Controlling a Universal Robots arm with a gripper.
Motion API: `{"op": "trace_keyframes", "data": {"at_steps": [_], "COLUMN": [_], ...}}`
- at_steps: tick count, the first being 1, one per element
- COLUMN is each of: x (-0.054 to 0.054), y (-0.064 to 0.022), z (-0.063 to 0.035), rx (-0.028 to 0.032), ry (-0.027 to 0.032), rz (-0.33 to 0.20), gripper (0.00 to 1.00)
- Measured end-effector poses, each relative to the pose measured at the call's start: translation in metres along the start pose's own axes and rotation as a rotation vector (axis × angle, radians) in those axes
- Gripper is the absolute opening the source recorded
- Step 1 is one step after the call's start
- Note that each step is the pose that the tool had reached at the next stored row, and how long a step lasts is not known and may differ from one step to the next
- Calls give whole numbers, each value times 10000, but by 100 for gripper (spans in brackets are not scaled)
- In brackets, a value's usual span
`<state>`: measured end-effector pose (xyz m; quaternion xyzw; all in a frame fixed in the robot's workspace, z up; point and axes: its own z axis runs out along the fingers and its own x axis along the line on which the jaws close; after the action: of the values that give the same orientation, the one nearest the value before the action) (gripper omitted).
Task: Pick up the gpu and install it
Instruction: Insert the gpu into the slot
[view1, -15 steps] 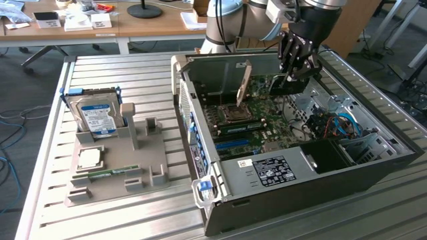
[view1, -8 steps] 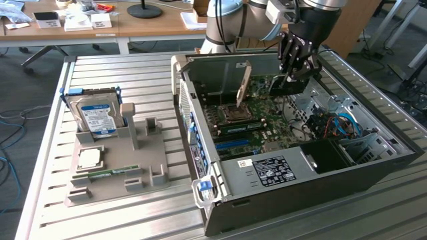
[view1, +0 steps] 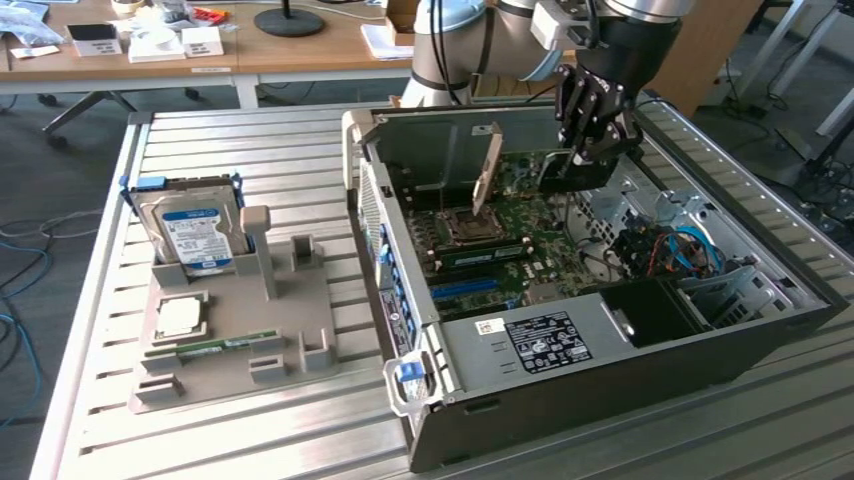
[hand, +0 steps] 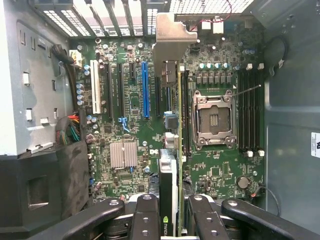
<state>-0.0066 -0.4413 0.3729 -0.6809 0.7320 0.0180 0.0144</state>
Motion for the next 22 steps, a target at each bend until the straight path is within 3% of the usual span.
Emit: {"op": "trace_keyframes", "data": {"at_steps": [22], "x": [1], "y": [0], "z": [32], "rx": [1], "ry": [-2], "rz": [0], "gripper": [27]}}
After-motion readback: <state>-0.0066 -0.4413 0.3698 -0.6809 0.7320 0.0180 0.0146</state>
